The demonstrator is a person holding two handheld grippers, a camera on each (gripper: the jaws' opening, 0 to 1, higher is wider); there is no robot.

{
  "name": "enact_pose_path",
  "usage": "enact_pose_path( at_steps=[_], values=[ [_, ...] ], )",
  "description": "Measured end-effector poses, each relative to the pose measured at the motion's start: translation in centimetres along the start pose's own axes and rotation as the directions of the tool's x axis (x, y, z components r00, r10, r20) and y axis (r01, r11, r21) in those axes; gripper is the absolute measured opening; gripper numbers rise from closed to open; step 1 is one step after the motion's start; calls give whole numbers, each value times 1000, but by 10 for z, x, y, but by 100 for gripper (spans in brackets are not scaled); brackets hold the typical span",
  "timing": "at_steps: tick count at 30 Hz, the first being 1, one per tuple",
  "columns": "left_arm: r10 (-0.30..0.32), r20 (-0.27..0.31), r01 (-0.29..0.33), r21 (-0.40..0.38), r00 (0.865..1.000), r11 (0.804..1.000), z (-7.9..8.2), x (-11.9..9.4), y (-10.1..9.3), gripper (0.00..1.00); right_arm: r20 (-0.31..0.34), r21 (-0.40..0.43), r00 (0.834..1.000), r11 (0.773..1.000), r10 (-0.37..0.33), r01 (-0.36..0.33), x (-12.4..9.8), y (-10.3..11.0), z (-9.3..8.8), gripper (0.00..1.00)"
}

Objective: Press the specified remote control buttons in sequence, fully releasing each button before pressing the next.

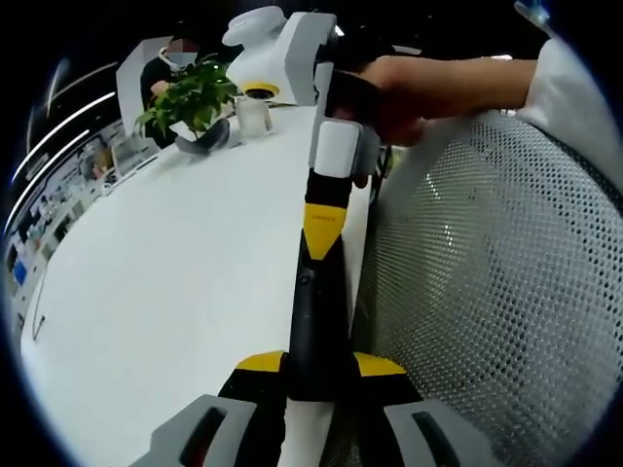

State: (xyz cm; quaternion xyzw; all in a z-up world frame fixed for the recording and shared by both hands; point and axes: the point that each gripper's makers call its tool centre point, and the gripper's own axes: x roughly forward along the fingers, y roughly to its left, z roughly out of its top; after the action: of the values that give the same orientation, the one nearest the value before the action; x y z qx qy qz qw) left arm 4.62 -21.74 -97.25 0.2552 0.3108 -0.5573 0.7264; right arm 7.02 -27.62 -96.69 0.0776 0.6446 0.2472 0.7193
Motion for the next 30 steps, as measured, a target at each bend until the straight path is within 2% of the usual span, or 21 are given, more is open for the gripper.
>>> enact_pose_path(
  at_steps=[3, 8, 10, 17, 22, 26, 30],
  values=[
    [1, 1, -1, -1, 1000, 1000, 0, 0, 0, 24, -17, 34, 1000, 999, 16, -16, 0, -1, 0, 0],
    [1, 1, -1, 2, 1000, 1000, 0, 0, 1, 24, 49, 28, 998, 999, 42, -43, -2, 0, -2, 0],
    [0, 3, 0, 6, 1000, 1000, 0, 0, 0, 24, 51, 42, 998, 998, 45, -47, -2, 0, -1, 0],
    [1, -3, -1, 15, 1000, 1000, 0, 0, 0, 24, 13, -7, 1000, 1000, 20, -20, -2, 2, -1, 0],
    [-2, -7, 2, 5, 1000, 1000, 1, 0, 1, 24, 28, 5, 999, 999, 41, -41, -2, 4, 3, 0],
    [2, -13, -2, 19, 1000, 1000, 0, 0, 0, 24, 36, 1, 995, 996, 89, -90, -2, 13, 4, 0],
    [-1, -32, 2, 34, 999, 999, 0, 0, -1, 24, 53, -38, 996, 997, 75, -73, -2, 15, 7, 0]
  ],
)
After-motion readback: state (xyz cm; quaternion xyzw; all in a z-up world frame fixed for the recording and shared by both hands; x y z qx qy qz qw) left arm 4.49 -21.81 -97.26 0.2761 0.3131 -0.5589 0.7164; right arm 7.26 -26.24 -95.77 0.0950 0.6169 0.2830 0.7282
